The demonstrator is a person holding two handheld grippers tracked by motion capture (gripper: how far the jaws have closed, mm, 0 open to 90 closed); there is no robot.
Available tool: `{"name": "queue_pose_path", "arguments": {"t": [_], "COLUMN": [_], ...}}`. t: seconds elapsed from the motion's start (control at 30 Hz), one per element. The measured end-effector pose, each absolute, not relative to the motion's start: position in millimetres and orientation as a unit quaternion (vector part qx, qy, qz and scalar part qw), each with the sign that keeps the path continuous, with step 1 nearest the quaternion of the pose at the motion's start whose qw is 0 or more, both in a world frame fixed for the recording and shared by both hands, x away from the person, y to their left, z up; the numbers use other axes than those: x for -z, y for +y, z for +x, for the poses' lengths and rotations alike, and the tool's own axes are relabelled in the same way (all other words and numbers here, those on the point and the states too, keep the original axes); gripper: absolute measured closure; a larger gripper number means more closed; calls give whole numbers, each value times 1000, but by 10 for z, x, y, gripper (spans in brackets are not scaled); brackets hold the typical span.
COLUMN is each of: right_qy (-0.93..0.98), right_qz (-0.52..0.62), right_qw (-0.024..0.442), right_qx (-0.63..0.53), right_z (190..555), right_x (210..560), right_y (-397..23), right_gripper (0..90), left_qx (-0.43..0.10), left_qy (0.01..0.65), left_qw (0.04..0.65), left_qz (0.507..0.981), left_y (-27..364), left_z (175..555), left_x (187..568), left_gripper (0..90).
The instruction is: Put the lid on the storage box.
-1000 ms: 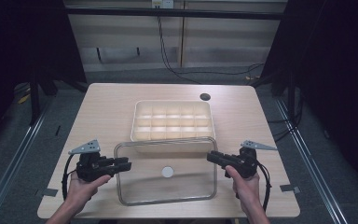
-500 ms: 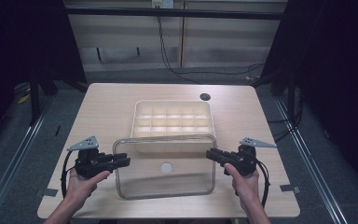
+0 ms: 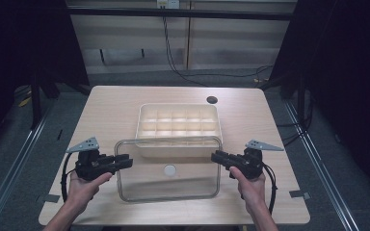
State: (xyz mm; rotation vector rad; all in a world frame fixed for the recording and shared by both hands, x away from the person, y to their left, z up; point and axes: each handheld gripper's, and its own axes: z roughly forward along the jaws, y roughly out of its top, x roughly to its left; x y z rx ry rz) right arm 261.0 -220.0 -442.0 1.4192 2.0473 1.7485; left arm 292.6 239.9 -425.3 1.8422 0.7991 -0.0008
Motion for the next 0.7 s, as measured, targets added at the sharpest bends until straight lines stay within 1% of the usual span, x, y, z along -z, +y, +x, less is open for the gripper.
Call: {"name": "queue_pose_path", "arguments": {"t": [0.2,0.47,0.7], "right_qy": [669,660,653], "right_qz": [462,470,469], "right_qw": [51,55,61], "right_qx": [-580,-584,-592], "right_z": [2631,2735,2825], "right_x": [4354,4296,4228], "right_y": [-2195,-2201,-2219], "right_gripper": [698,692,695], "left_qx": [-1,-4,-14], "left_qy": [333,337,336], "left_qw": [539,534,535], "left_qz": [773,775,775], "left_y": [2419,2386,2350], "left_z": [2955,3088,3198], "left_x": [4205,4125,3981], "left_gripper": [673,665,656]}}
